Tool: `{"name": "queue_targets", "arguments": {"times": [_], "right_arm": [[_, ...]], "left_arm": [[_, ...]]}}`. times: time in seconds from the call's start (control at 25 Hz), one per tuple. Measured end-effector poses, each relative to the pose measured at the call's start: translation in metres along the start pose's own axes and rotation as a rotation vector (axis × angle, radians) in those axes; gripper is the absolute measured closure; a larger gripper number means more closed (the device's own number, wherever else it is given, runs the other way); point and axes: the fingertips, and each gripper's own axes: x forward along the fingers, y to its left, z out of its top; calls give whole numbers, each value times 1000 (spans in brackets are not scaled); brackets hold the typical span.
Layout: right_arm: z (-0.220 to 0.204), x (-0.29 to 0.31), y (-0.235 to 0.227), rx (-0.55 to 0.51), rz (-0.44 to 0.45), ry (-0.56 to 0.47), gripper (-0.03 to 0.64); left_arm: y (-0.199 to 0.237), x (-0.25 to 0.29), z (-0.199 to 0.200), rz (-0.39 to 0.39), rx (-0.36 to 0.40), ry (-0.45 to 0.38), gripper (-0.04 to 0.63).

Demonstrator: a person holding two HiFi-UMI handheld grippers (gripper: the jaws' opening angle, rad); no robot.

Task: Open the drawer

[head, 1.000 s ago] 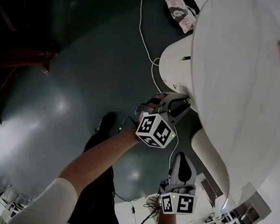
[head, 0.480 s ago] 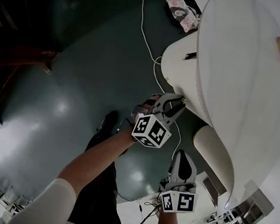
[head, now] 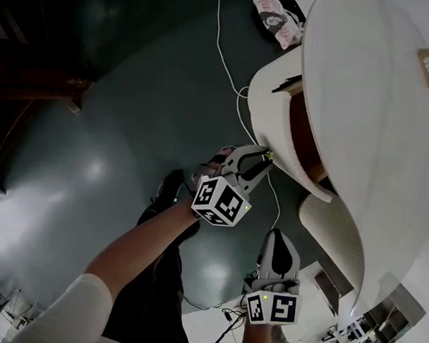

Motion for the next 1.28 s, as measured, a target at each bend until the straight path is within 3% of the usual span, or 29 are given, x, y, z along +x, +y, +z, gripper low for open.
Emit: {"name": "queue_targets", "arguments": {"times": [1.28], "right_arm": [[-17, -26, 31, -6, 43, 2, 606]], "left_arm": [[-16, -81, -40, 15, -2, 70, 494]]}}
